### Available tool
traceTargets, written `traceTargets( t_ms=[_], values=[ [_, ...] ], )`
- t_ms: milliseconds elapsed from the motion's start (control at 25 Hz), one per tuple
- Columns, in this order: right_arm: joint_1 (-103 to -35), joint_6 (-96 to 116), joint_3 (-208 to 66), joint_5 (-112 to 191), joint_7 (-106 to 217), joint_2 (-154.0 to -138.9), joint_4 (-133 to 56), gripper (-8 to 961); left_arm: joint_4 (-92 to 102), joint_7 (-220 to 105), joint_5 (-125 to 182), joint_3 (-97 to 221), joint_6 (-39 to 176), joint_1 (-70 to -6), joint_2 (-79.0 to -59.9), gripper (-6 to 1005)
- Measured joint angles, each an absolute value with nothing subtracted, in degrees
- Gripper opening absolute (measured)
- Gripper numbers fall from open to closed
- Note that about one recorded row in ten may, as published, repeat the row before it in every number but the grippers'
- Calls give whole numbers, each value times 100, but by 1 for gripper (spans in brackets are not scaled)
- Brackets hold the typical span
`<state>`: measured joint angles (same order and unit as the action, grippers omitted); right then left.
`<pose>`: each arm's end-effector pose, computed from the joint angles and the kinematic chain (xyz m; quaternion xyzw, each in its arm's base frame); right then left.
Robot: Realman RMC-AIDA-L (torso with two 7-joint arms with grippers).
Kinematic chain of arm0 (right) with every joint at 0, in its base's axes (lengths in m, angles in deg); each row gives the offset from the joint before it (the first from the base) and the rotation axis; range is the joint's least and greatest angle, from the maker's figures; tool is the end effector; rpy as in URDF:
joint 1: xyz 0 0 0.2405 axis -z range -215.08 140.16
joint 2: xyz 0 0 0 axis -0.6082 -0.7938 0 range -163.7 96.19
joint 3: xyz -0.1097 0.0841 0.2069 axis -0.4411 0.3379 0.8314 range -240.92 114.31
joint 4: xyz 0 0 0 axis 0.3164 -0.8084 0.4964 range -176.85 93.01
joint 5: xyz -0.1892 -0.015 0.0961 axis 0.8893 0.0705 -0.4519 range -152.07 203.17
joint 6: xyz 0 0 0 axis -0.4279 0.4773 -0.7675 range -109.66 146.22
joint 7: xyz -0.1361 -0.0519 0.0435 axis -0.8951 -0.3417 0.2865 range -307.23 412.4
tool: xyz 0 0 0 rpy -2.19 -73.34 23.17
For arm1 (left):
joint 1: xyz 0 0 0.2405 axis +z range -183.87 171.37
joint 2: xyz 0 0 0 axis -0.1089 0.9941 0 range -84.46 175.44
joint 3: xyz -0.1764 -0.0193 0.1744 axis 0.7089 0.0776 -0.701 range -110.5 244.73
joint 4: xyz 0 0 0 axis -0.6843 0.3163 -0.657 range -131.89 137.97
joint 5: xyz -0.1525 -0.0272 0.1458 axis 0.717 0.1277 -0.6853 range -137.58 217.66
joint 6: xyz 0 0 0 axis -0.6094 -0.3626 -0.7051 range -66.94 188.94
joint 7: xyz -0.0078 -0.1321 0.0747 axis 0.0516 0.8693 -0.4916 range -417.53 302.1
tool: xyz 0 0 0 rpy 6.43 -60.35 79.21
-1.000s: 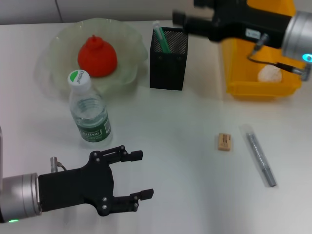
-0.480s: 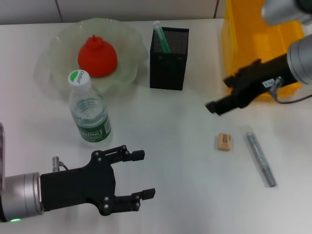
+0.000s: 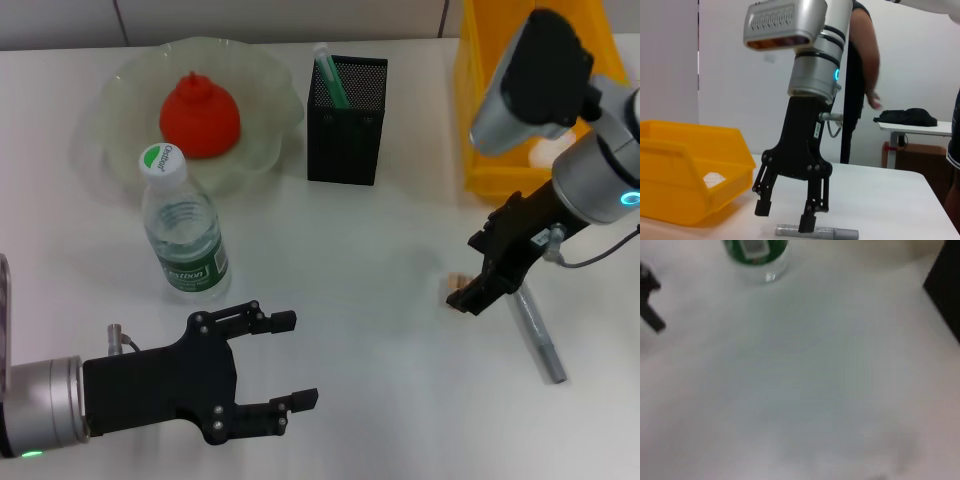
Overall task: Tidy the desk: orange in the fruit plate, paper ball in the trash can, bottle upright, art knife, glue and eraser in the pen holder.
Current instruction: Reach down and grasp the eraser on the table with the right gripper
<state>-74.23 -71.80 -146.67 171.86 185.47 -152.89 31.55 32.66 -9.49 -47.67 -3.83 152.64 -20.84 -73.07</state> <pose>0.1706 0.3477 -0.0254 -0.9531 0.1956 -0.2079 0.1003 -0.2747 0.2284 -0.0586 -0.9464 -0.0727 -0.3020 0.0886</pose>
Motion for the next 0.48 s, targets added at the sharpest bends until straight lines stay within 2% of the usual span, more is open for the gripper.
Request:
traceTargets(
  t_ms=[480],
  values=[
    [-7614, -6732, -15049, 17356, 18570, -15319, 2521, 748, 3214, -956, -4767, -381, 15257, -2084, -7307, 783]
  ],
)
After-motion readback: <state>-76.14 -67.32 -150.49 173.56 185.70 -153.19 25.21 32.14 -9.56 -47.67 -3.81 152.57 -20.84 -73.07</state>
